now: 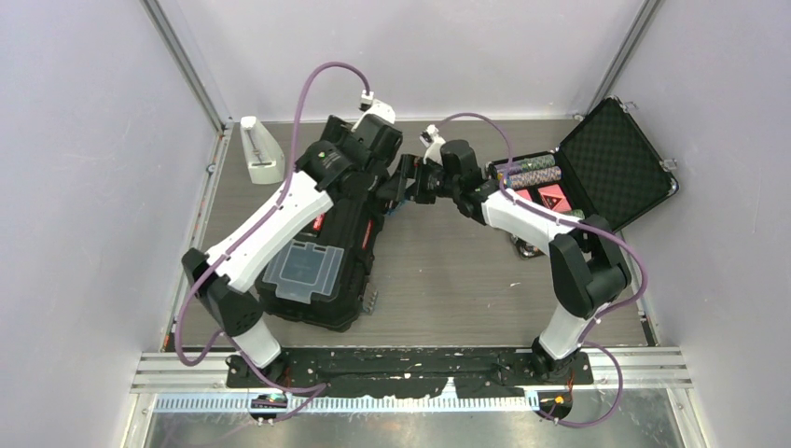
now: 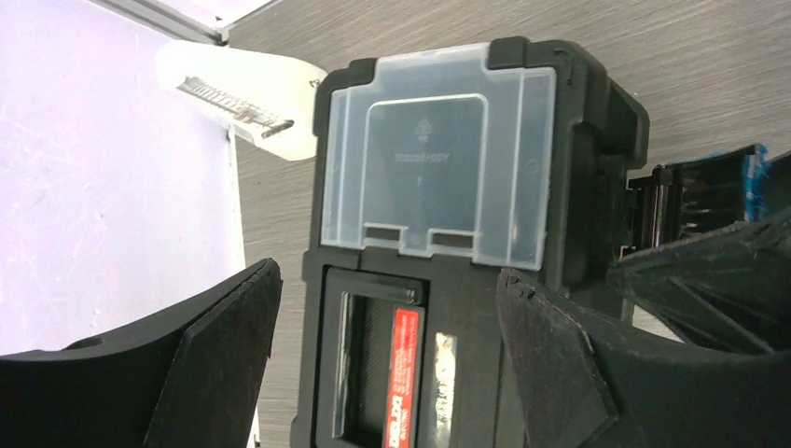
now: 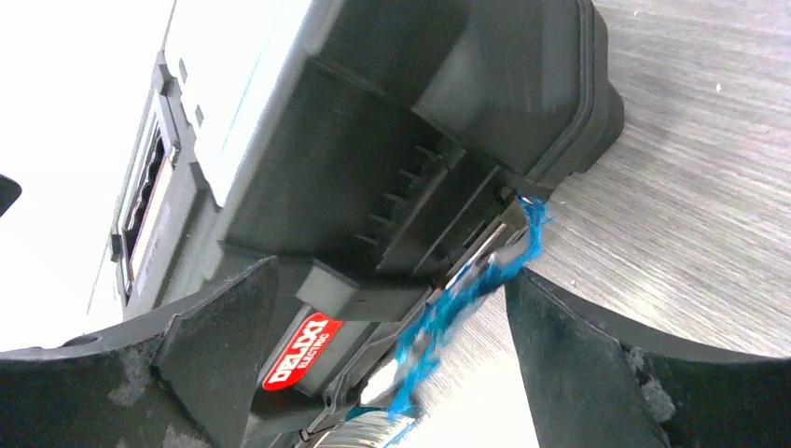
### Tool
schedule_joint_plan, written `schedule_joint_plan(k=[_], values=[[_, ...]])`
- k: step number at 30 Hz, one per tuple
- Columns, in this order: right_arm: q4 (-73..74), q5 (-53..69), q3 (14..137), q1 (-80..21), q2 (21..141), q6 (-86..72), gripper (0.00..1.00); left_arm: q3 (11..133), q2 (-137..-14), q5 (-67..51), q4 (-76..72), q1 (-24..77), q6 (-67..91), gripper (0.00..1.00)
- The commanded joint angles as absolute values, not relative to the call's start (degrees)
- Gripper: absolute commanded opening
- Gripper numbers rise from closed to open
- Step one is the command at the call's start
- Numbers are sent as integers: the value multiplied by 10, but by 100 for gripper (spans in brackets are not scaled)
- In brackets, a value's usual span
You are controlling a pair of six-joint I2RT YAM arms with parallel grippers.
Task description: Pack the tool kit
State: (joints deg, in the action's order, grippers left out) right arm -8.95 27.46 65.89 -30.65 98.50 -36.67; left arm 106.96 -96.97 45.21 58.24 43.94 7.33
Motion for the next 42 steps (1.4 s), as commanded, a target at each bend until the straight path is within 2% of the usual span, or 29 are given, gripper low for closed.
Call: schedule_joint_plan(k=[1, 3, 6, 8, 10, 12, 16, 21, 29, 35, 38, 42], values=[[54, 198, 738, -322, 960, -289, 98, 1047, -914, 448, 588, 435, 90, 86], [86, 199, 763, -323, 977, -283, 100, 1029, -899, 444, 581, 434, 92, 86], [117, 197, 795, -330, 997, -284, 96, 1006, -880, 438, 572, 430, 94, 86], [127, 195, 804, -335, 1005, -279, 86, 995, -871, 438, 571, 428, 95, 86], [132, 182, 808, -340, 1004, -281, 65, 985, -860, 437, 568, 426, 95, 86], [132, 174, 809, -342, 1005, -283, 59, 971, -850, 435, 562, 423, 95, 86], [135, 141, 788, -333, 994, -291, 56, 954, -832, 419, 558, 422, 97, 86], [82, 162, 709, -282, 979, -309, 55, 930, -804, 396, 557, 421, 104, 86], [-123, 363, 643, -212, 1038, -277, 58, 857, -701, 297, 528, 386, 130, 86], [-255, 466, 649, -198, 1094, -200, 70, 788, -620, 278, 510, 381, 129, 86], [-290, 508, 672, -196, 1127, -189, 71, 755, -586, 274, 501, 380, 128, 86], [-414, 592, 685, -196, 1181, -222, 69, 712, -556, 269, 477, 380, 117, 86]])
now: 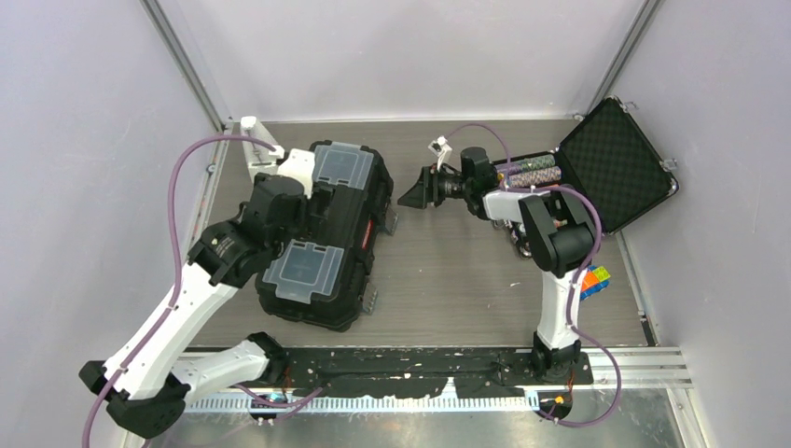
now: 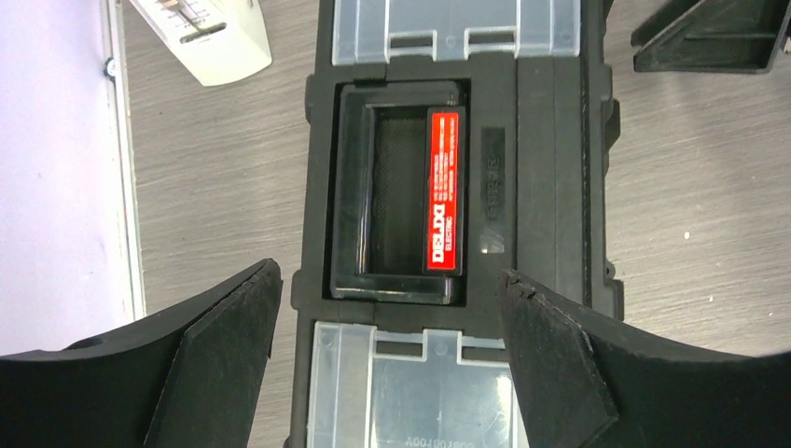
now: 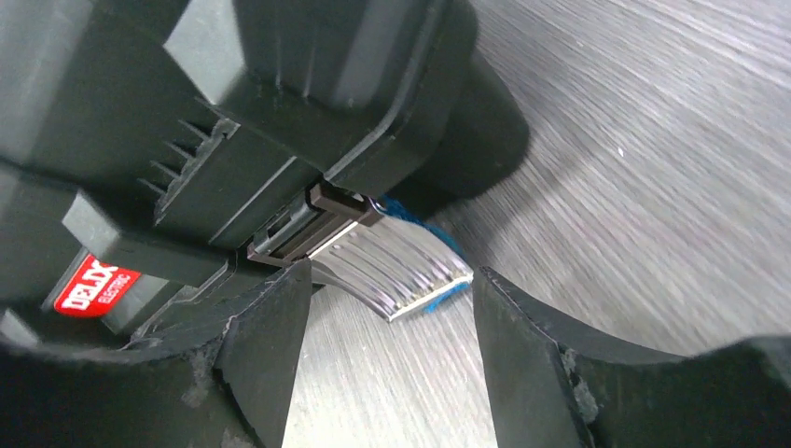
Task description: Pack the tool kit
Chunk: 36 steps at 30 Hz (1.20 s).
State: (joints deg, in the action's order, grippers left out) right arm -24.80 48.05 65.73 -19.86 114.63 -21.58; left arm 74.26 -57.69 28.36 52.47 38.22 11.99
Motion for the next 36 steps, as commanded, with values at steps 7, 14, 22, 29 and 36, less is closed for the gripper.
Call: schedule_joint_plan(k=[7, 14, 22, 29, 36], values=[[-827, 677, 712, -199, 1294, -491, 65, 731, -603, 222, 444, 367, 103, 87], [-928, 711, 776, -209, 1374, -615, 66, 837, -730, 143, 442, 302, 108, 87], [-929, 727, 775, -221, 1382, -624, 66, 897, -846, 95, 458, 273, 103, 87], [-930, 747, 775, -252, 1386, -647, 64, 871, -878, 37, 458, 268, 93, 87], [-930, 744, 690, -255, 1324, -623, 61, 816, -873, -67, 454, 277, 67, 83]])
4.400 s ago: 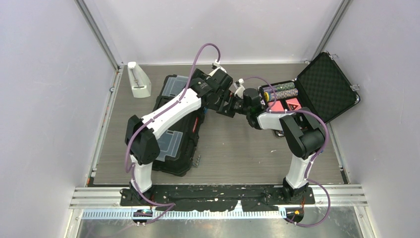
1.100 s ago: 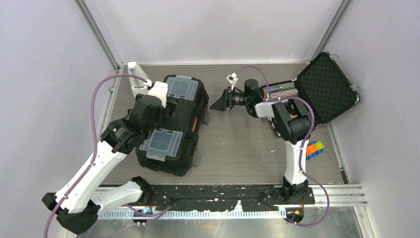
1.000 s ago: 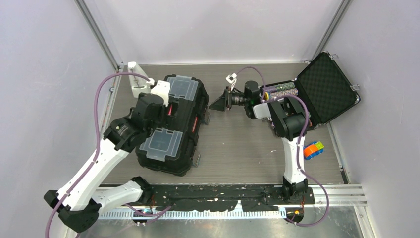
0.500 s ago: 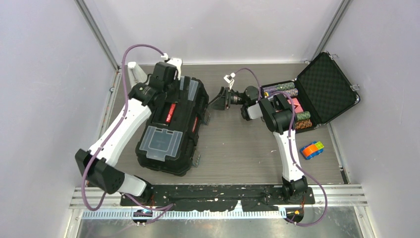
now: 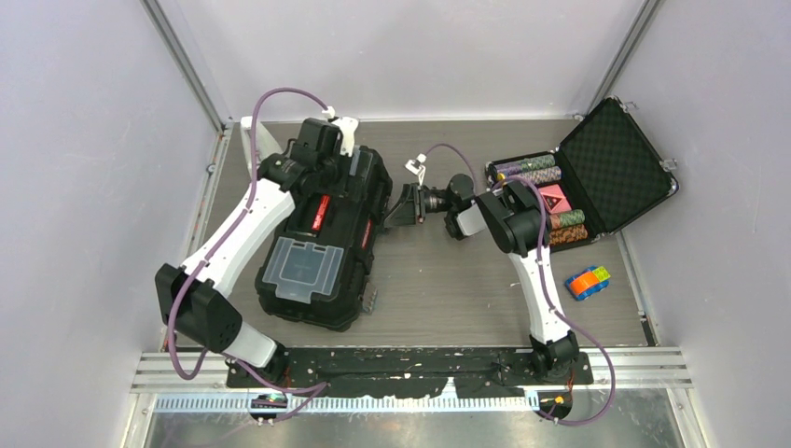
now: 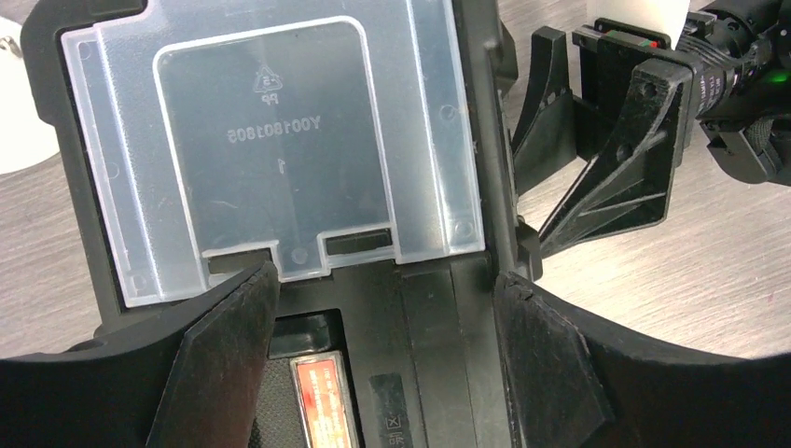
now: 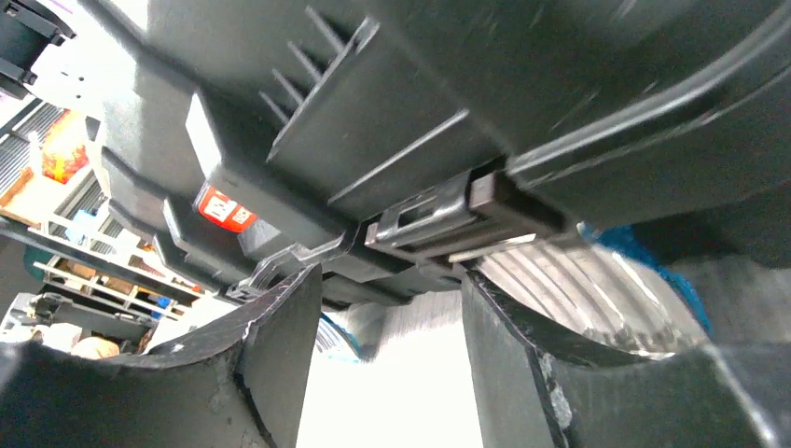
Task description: Pack the tool kit
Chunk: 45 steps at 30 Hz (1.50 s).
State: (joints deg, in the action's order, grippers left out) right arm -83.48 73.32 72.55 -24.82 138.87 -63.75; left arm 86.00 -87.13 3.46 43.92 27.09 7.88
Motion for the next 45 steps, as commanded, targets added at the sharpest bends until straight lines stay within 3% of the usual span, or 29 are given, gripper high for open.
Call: schedule_joint_plan(k=[1, 14, 16, 20, 28, 30, 33, 37, 40, 43, 45], values=[[-930, 742, 672, -254, 1311, -622, 61, 807, -870, -74, 453, 282, 63, 83], [-865, 599, 431, -258, 1117, -557, 62, 661, -780, -116, 431, 352, 50, 78], [-773, 565, 403, -258, 1064, -483, 65, 660, -774, -114, 434, 356, 48, 78], [-439, 475, 401, -260, 956, -301, 69, 669, -766, -127, 441, 367, 39, 78], [-274, 368, 356, -260, 794, -211, 75, 672, -734, -103, 445, 392, 38, 78], [-266, 357, 342, -260, 758, -204, 80, 679, -714, -86, 434, 392, 46, 79], [-281, 322, 317, -259, 705, -181, 98, 691, -688, -58, 419, 392, 51, 79], [-299, 353, 346, -241, 709, -185, 95, 701, -665, -15, 413, 392, 48, 80], [-341, 472, 389, -220, 769, -236, 95, 703, -651, 36, 411, 391, 44, 81], [-404, 469, 396, -214, 801, -299, 95, 696, -628, 76, 397, 391, 40, 82], [-545, 433, 347, -214, 797, -301, 95, 679, -605, 97, 369, 390, 37, 82]])
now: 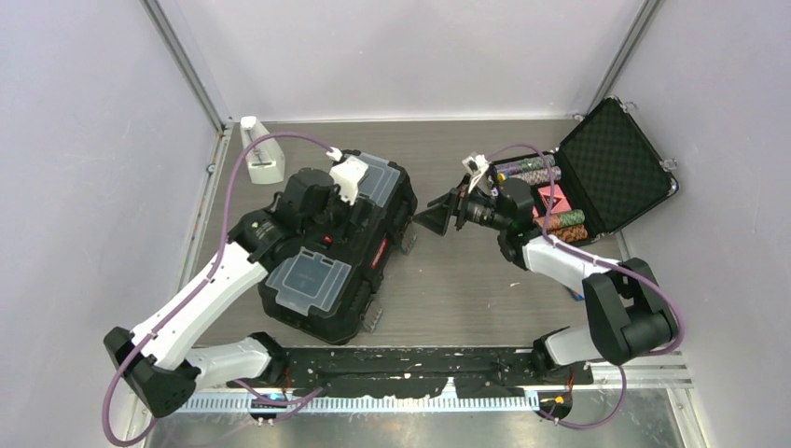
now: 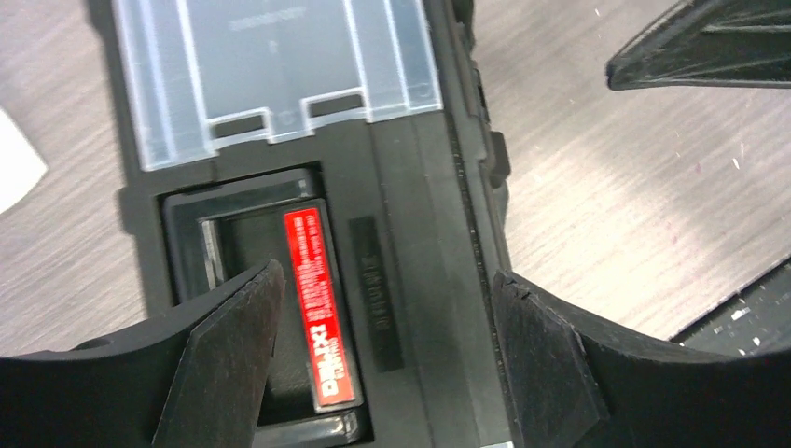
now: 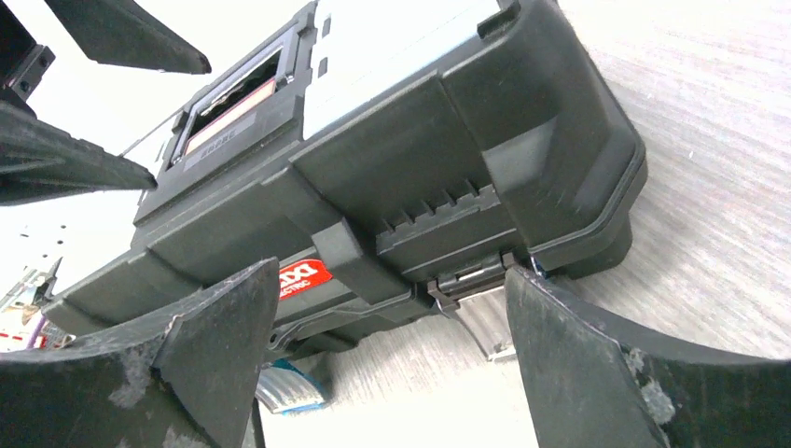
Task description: Pack the tool kit
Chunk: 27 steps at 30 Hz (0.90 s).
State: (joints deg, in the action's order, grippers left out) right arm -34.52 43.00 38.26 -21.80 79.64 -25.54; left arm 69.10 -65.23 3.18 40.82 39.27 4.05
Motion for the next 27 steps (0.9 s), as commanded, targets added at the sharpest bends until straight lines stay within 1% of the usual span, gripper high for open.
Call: schedule_joint_plan(k=[1, 6, 8, 11, 13, 14, 17, 19, 20, 22, 23, 25, 26, 27], values=[[-568, 421, 336, -213, 803, -302, 95, 671, -595, 104, 360, 390, 36, 82], [-594, 437, 341, -211, 879, -314, 95, 638, -547, 104, 347, 390, 44, 82], [-660, 421, 314, -212, 900, -329, 95, 623, -533, 104, 342, 390, 50, 82], [-672, 392, 277, -213, 908, -314, 95, 605, -512, 117, 326, 390, 45, 82], [-620, 374, 274, -216, 895, -273, 95, 593, -500, 146, 308, 390, 32, 82], [-558, 359, 276, -220, 878, -231, 95, 587, -496, 159, 298, 390, 23, 83], [-462, 339, 301, -222, 857, -199, 95, 563, -487, 178, 265, 390, 7, 83], [-407, 319, 322, -223, 863, -224, 96, 552, -483, 177, 251, 390, 7, 83], [-394, 299, 324, -226, 872, -268, 98, 550, -481, 175, 251, 390, 5, 83], [-433, 278, 311, -234, 886, -351, 99, 549, -476, 181, 252, 390, 3, 83], [-449, 258, 301, -243, 893, -403, 97, 552, -474, 185, 254, 390, -9, 83], [-446, 230, 296, -259, 900, -454, 92, 556, -469, 192, 256, 390, -18, 83], [-434, 215, 296, -264, 901, -469, 83, 557, -466, 194, 254, 390, -18, 83], [-413, 190, 299, -271, 901, -497, 79, 554, -463, 196, 253, 390, -18, 83]])
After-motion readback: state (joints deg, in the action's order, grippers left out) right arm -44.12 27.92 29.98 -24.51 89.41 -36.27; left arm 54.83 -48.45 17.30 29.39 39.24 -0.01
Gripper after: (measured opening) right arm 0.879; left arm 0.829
